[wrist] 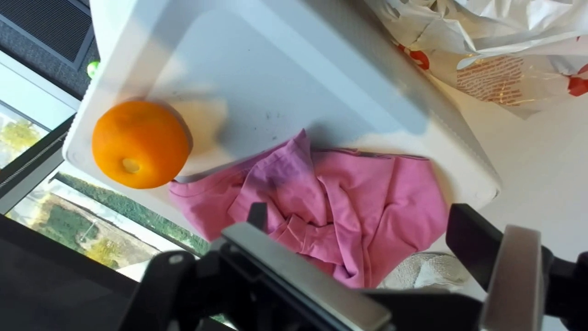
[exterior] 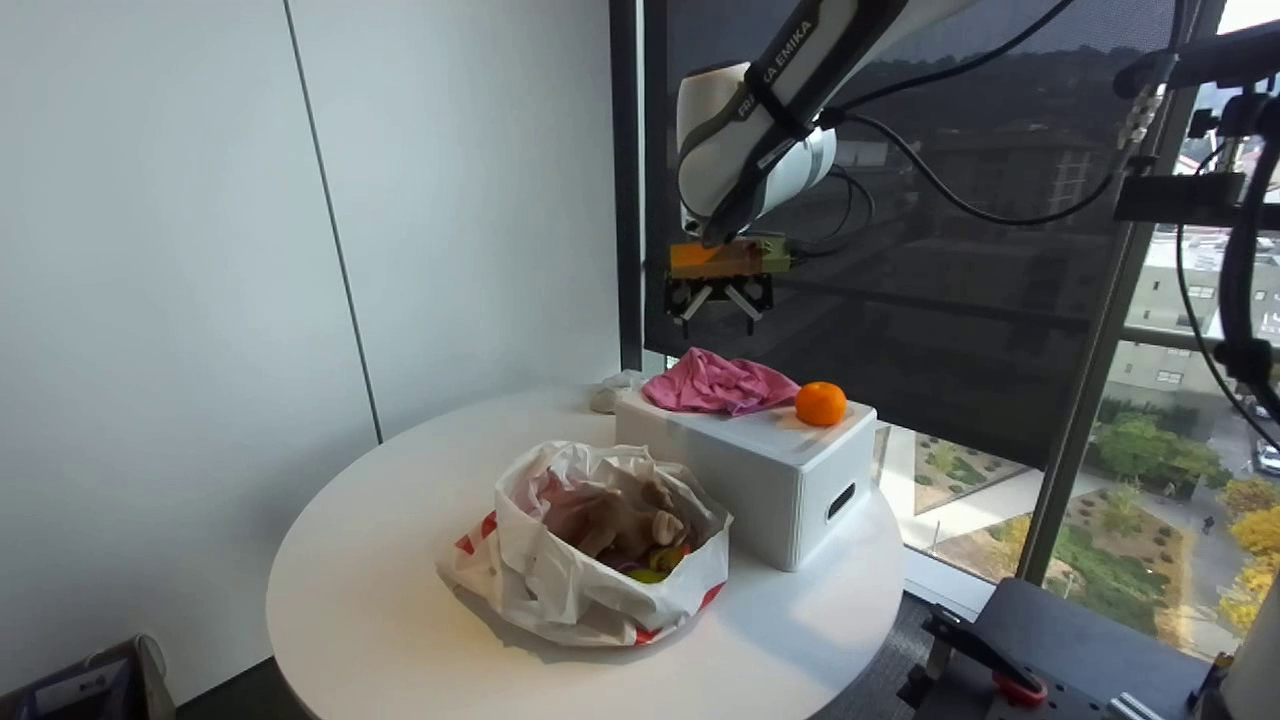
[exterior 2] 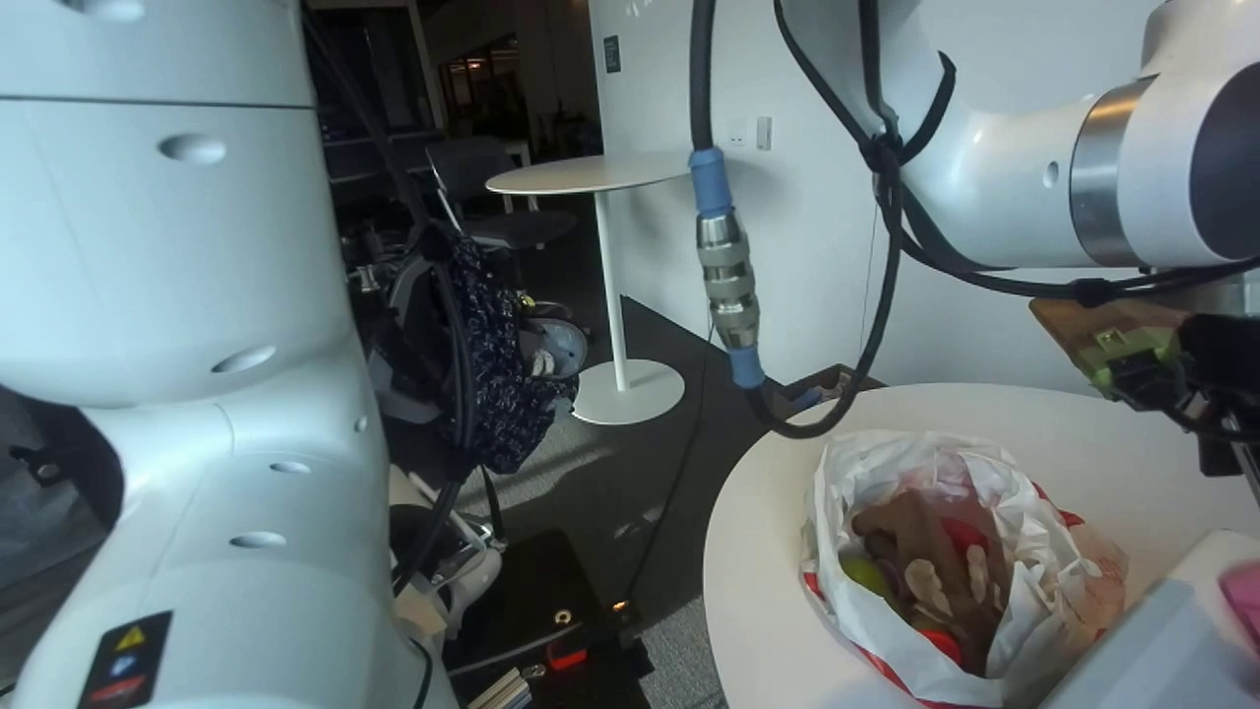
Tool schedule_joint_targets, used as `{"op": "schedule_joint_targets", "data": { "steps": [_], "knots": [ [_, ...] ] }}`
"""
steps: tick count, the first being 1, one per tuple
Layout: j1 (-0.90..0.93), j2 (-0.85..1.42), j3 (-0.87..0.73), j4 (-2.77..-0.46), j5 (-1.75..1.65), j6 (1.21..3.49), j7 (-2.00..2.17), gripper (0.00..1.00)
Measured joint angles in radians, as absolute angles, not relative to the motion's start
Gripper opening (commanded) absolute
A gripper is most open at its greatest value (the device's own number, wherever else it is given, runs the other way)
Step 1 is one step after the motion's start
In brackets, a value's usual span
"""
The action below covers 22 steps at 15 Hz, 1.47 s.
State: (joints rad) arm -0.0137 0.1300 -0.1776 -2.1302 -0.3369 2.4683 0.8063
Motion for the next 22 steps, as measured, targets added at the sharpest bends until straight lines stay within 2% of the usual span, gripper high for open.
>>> {"op": "schedule_joint_targets", "data": {
  "steps": [6,14,22],
  "knots": [
    [-0.017,0.190,-0.176,-2.087,-0.316,2.393,0.812,1.00],
    [-0.043,0.482,-0.197,-1.777,-0.188,2.281,0.806,1.00],
    [-0.080,0.695,-0.225,-1.587,-0.126,2.339,0.850,1.00]
  ]
}}
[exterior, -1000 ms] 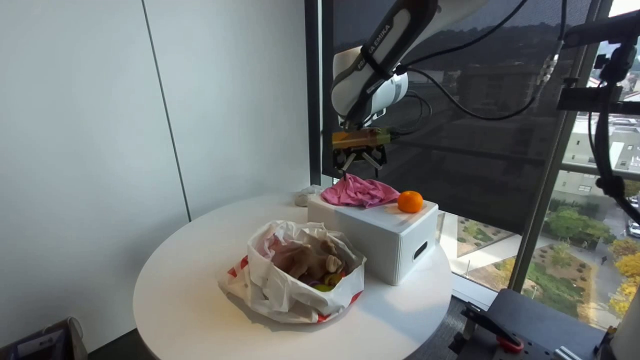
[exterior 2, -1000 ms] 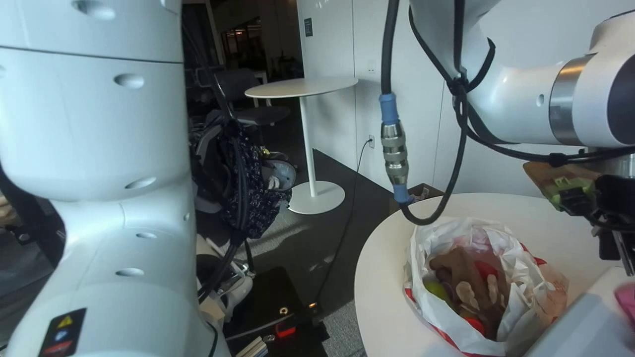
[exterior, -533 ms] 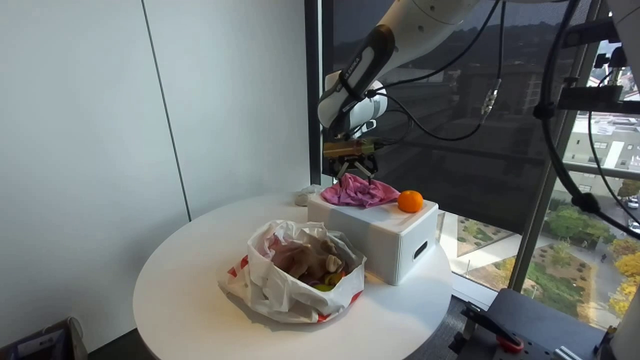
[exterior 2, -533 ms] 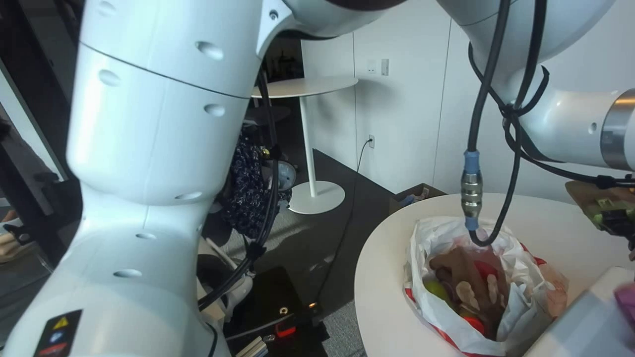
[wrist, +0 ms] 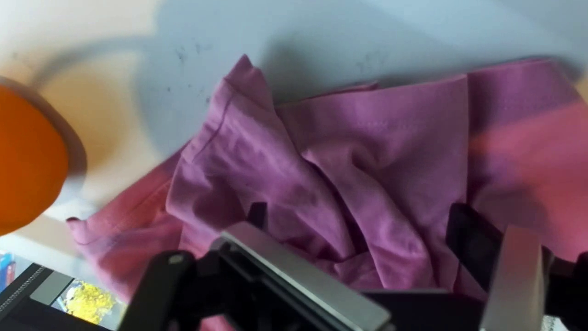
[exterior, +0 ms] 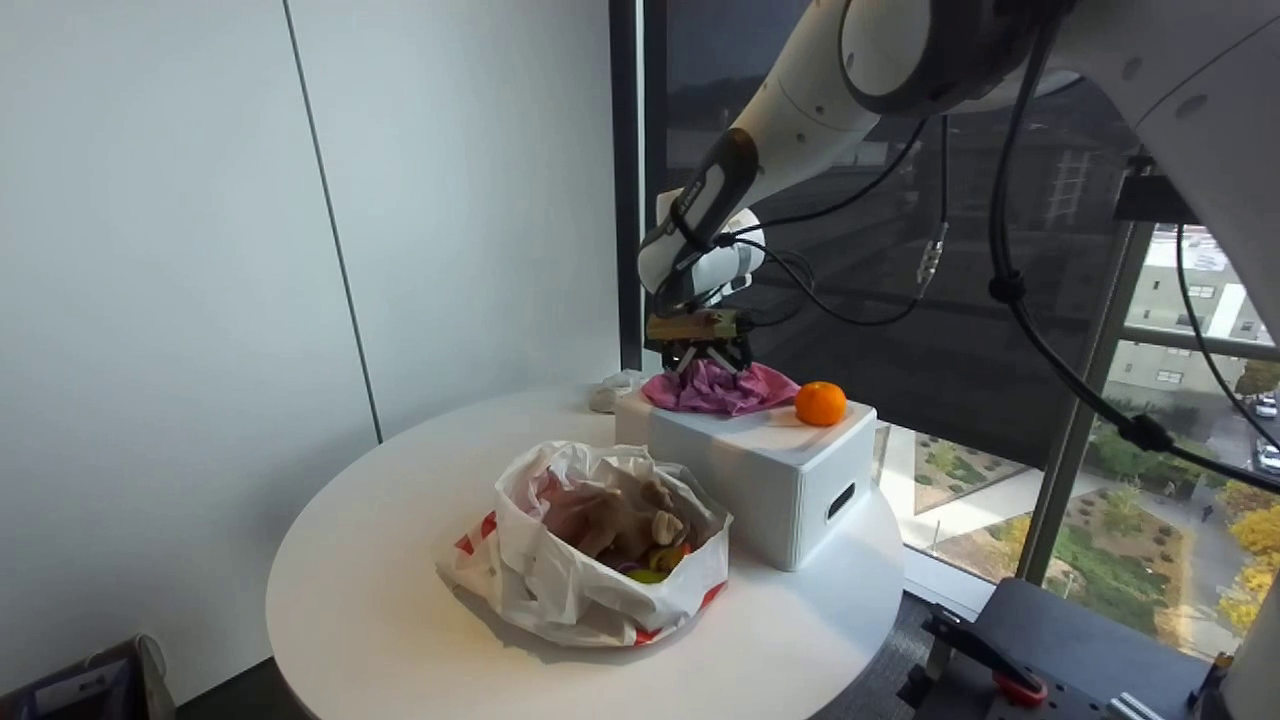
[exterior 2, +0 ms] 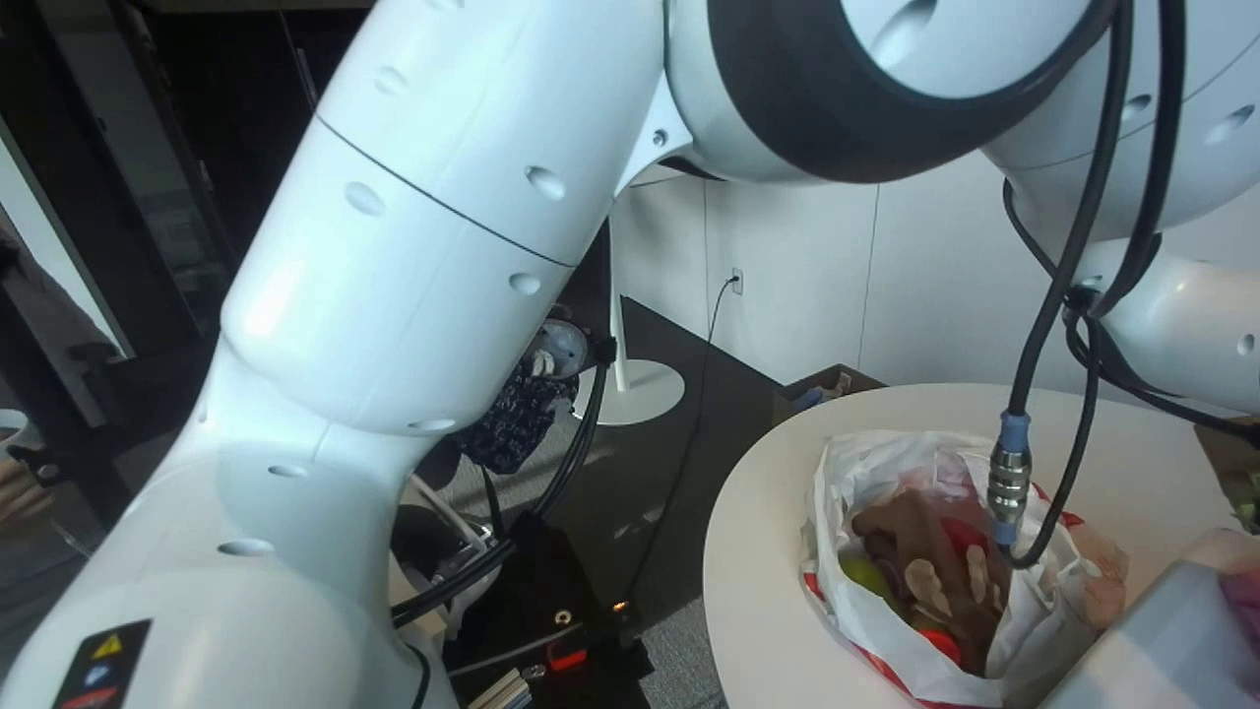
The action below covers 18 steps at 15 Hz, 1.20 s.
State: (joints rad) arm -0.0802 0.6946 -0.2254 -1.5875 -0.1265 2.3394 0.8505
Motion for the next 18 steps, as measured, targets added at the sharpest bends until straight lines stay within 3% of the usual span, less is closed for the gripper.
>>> {"op": "schedule_joint_targets", "data": {
  "steps": [4,5,6,14,17,18],
  "knots": [
    [-0.079,0.730,-0.253,-1.574,-0.127,2.401,0.850,1.00],
    [-0.078,0.733,-0.259,-1.574,-0.127,2.410,0.850,0.75],
    [-0.078,0.735,-0.264,-1.574,-0.127,2.417,0.850,0.74],
    [-0.076,0.737,-0.269,-1.570,-0.127,2.423,0.850,0.14],
    [-0.077,0.733,-0.269,-1.570,-0.126,2.418,0.850,0.04],
    [-0.077,0.731,-0.268,-1.570,-0.122,2.412,0.848,0.10]
  ]
}}
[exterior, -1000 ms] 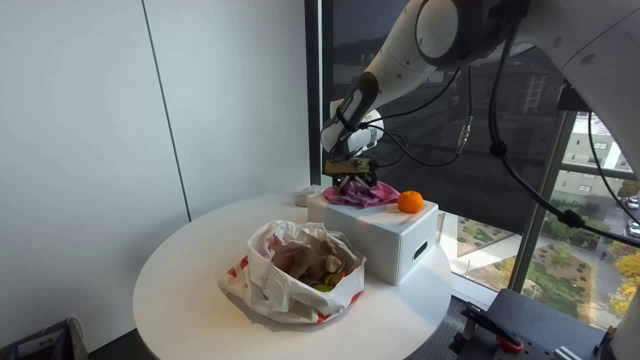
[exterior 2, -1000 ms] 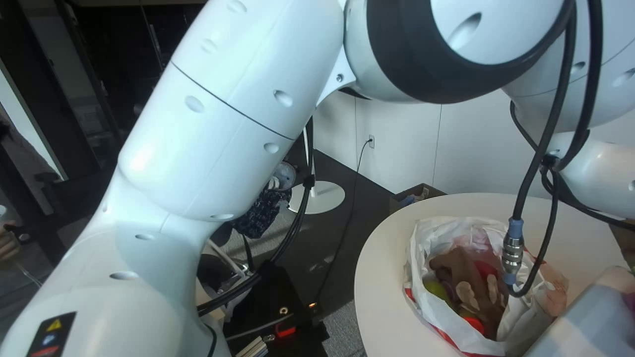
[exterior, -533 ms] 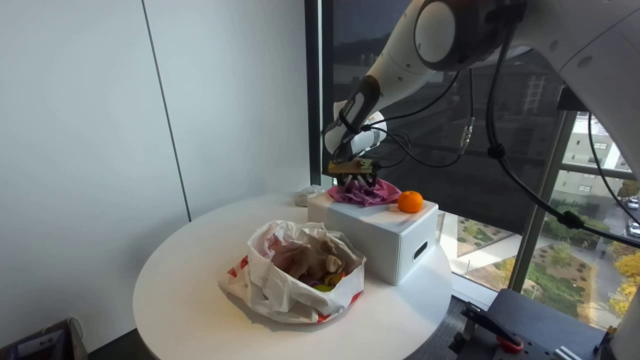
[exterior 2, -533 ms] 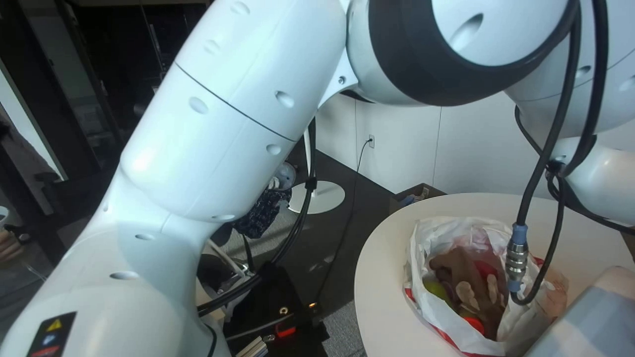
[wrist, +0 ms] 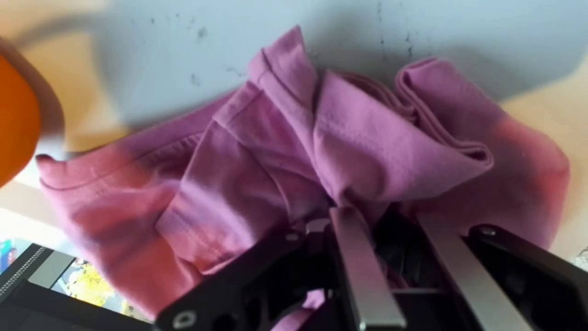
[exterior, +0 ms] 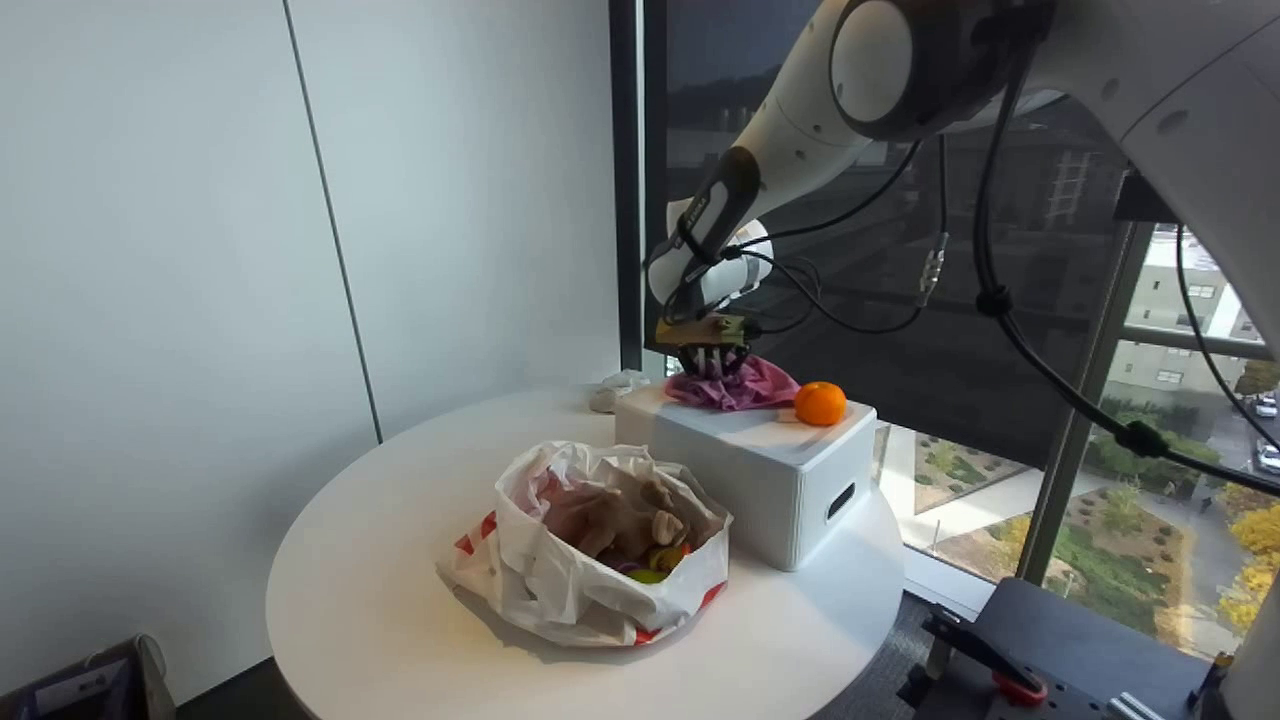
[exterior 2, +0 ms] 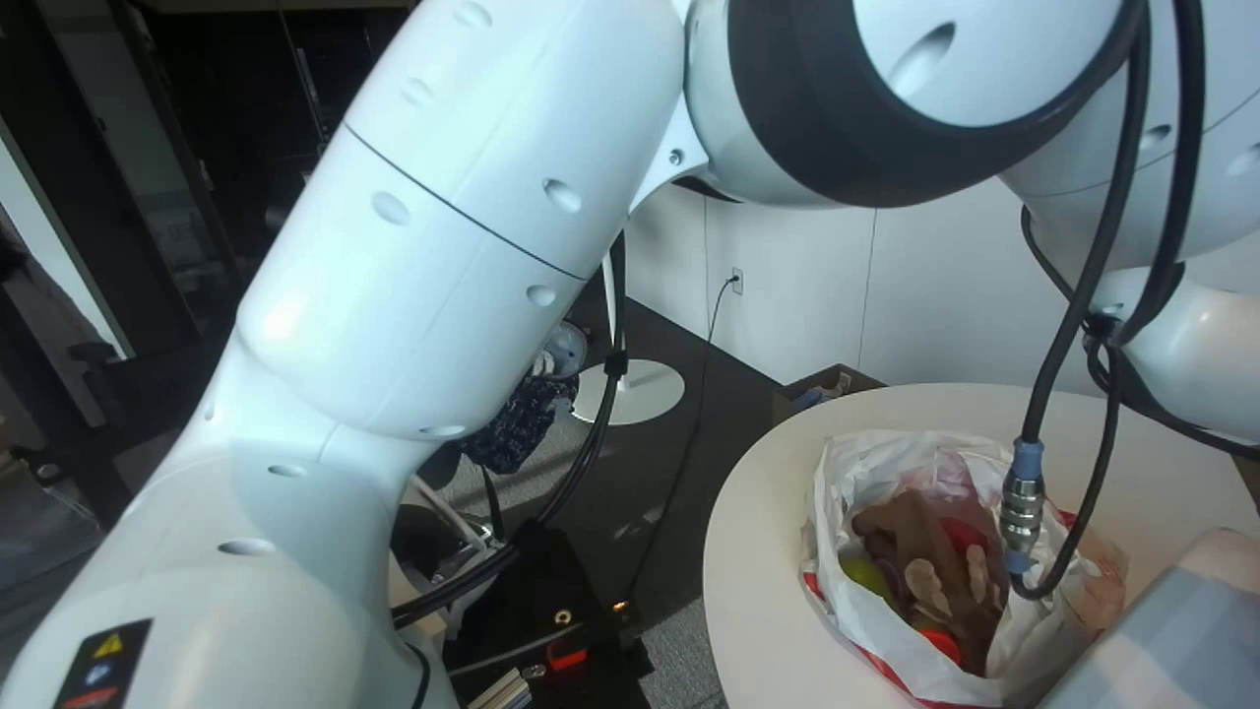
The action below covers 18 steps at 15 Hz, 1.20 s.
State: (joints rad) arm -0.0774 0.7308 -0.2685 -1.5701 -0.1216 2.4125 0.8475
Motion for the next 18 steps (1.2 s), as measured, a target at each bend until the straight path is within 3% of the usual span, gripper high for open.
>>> {"op": "schedule_joint_targets", "data": {
  "steps": [5,12,18],
  "knots": [
    [-0.098,0.677,-0.221,-1.579,-0.038,2.323,0.709,0.07],
    [-0.126,0.459,-0.140,-1.629,0.067,2.034,0.369,0.07],
    [-0.035,0.420,-0.081,-1.673,0.006,1.911,0.293,0.09]
  ]
}}
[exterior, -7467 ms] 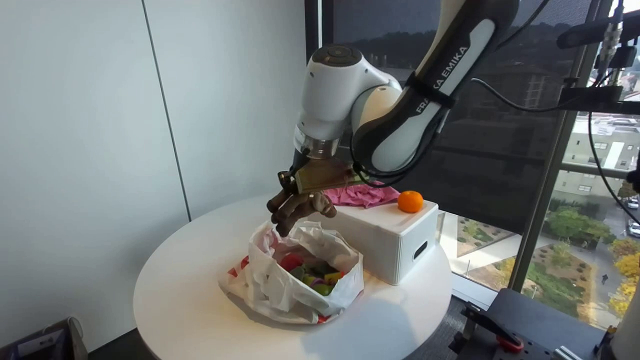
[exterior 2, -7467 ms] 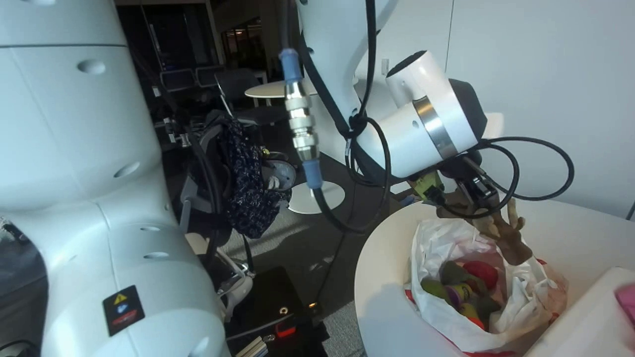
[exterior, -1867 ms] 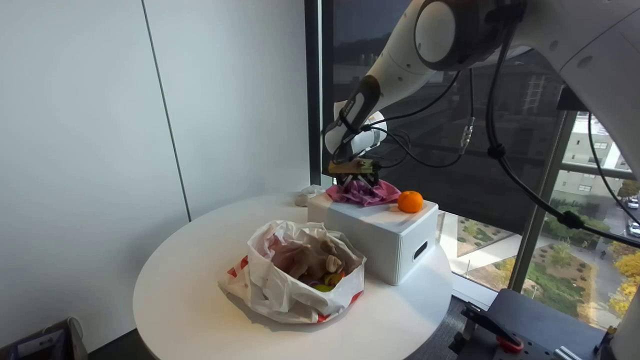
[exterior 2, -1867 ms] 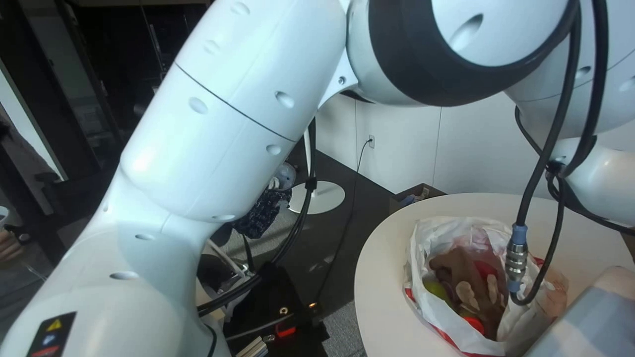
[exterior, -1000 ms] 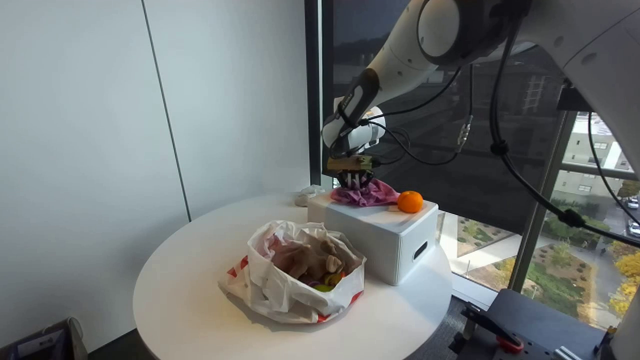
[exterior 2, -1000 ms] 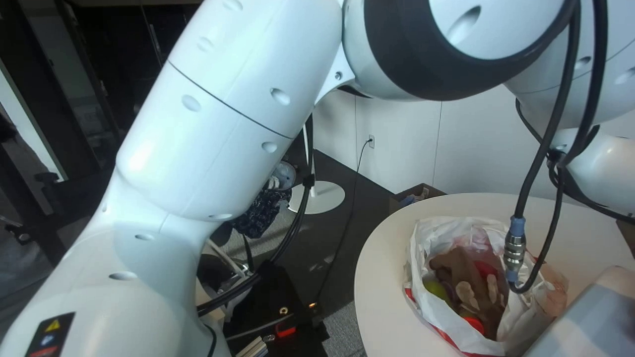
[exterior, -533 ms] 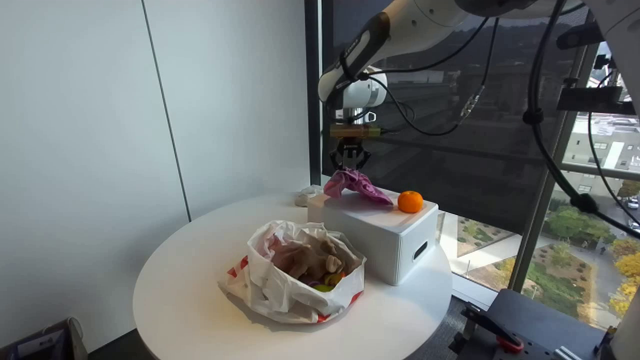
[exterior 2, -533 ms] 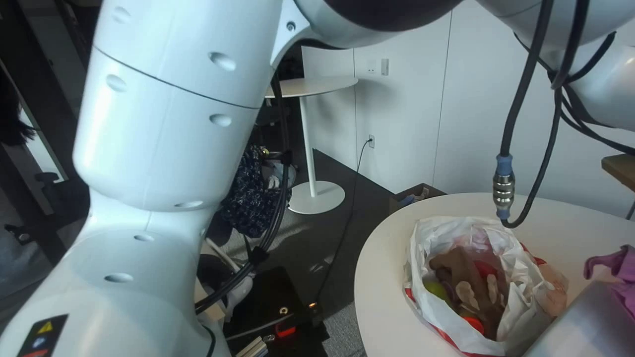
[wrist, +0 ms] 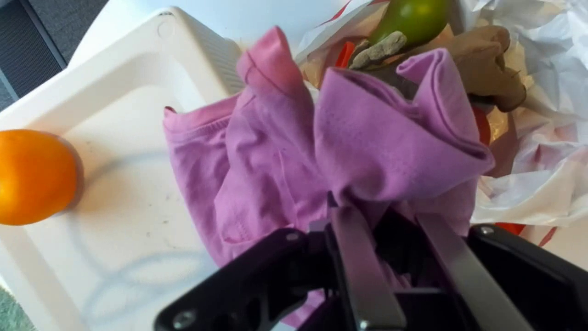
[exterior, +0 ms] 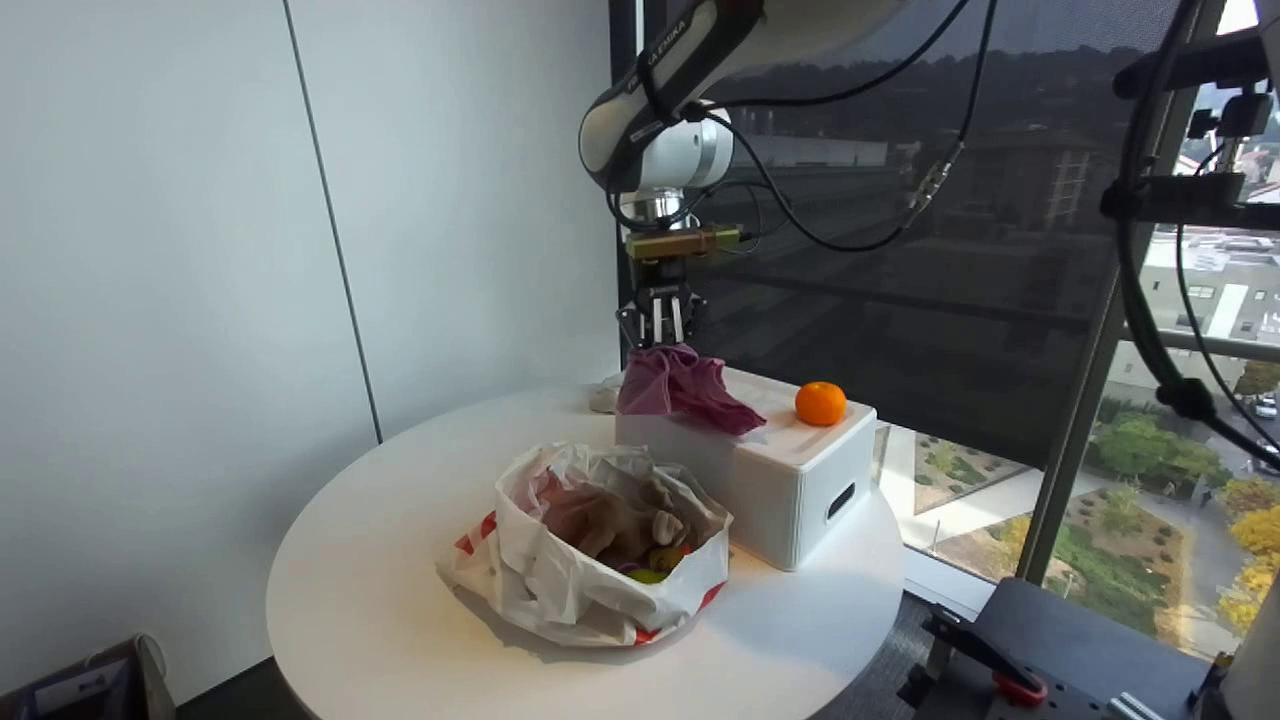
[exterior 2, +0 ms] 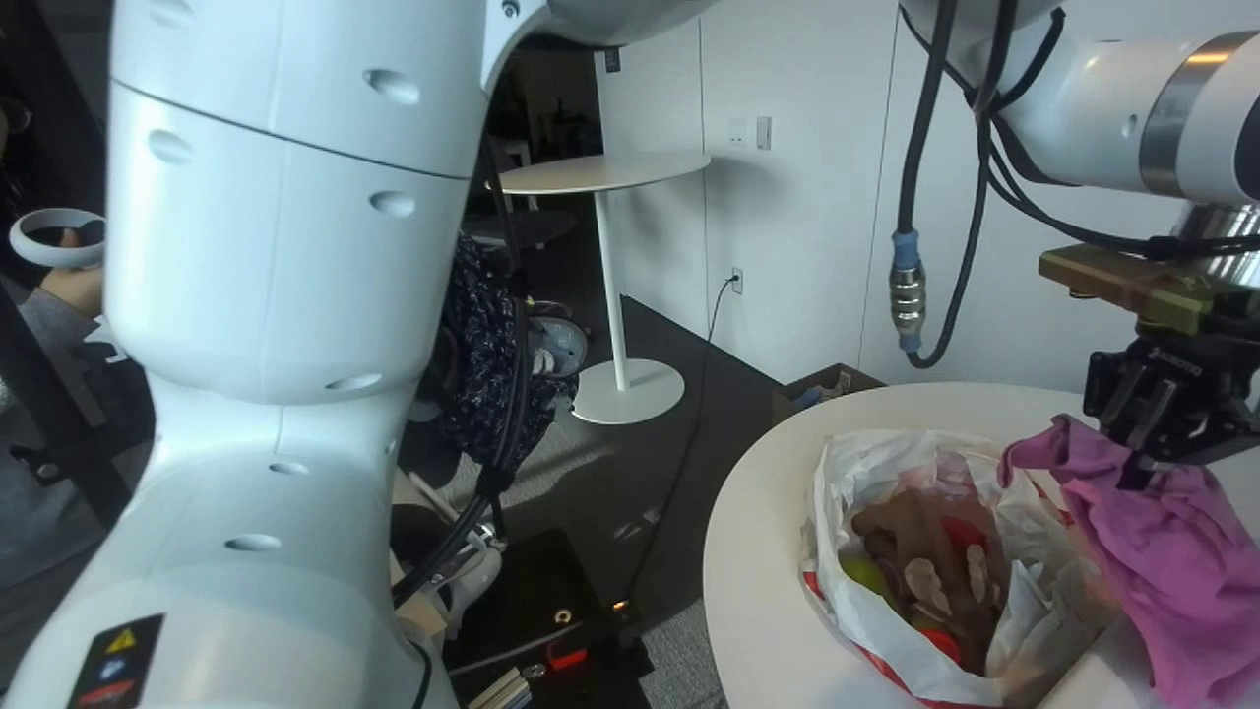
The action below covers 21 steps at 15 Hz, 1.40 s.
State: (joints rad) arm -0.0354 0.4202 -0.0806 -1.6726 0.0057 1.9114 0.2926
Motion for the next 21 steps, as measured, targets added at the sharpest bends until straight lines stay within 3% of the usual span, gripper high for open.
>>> {"op": "schedule_joint_targets", "data": {
  "steps": [8,21],
  "knots": [
    [0.117,0.427,-0.024,-1.699,-0.096,1.919,0.307,0.07],
    [0.160,0.572,-0.009,-1.709,-0.118,1.968,0.304,0.09]
  ]
}}
